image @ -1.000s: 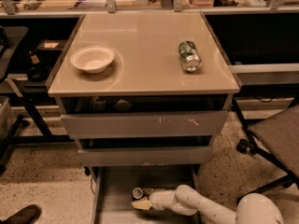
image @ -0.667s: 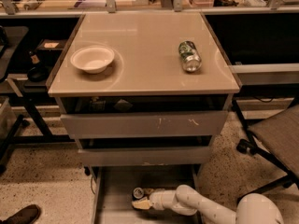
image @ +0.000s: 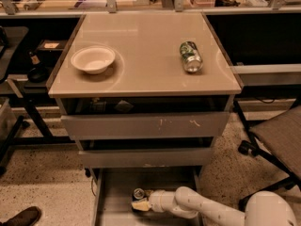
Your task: Pick pepsi can from bottom drawer and place on counter
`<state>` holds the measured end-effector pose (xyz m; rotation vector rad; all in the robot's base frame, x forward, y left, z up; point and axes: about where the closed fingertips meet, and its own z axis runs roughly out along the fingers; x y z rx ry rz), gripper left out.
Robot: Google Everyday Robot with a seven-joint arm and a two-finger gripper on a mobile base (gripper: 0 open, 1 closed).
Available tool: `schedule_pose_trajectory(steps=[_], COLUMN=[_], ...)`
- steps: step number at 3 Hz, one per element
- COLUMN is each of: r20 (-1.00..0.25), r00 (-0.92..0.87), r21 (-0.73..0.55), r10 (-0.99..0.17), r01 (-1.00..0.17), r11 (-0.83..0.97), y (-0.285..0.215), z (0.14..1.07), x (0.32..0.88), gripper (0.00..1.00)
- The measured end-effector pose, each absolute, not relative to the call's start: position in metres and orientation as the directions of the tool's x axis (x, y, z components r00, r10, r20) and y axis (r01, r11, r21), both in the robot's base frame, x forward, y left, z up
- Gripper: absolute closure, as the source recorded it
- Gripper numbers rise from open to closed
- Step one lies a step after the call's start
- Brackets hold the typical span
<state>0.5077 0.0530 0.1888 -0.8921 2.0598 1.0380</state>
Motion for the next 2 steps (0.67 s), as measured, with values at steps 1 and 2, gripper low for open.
schedule_pose_trajectory(steps=[1, 2], r20=[-0.770, -0.754], r00=[-0.579, -0.612], r21=[0.386, 0.386], r10=[-0.267, -0.238], r01=[-0.757, -0.706], r11=[0.528, 0.595], y=[0.052, 0.053], z=[0.230, 0.270], x=[0.507, 0.496], gripper=[1.00, 1.00])
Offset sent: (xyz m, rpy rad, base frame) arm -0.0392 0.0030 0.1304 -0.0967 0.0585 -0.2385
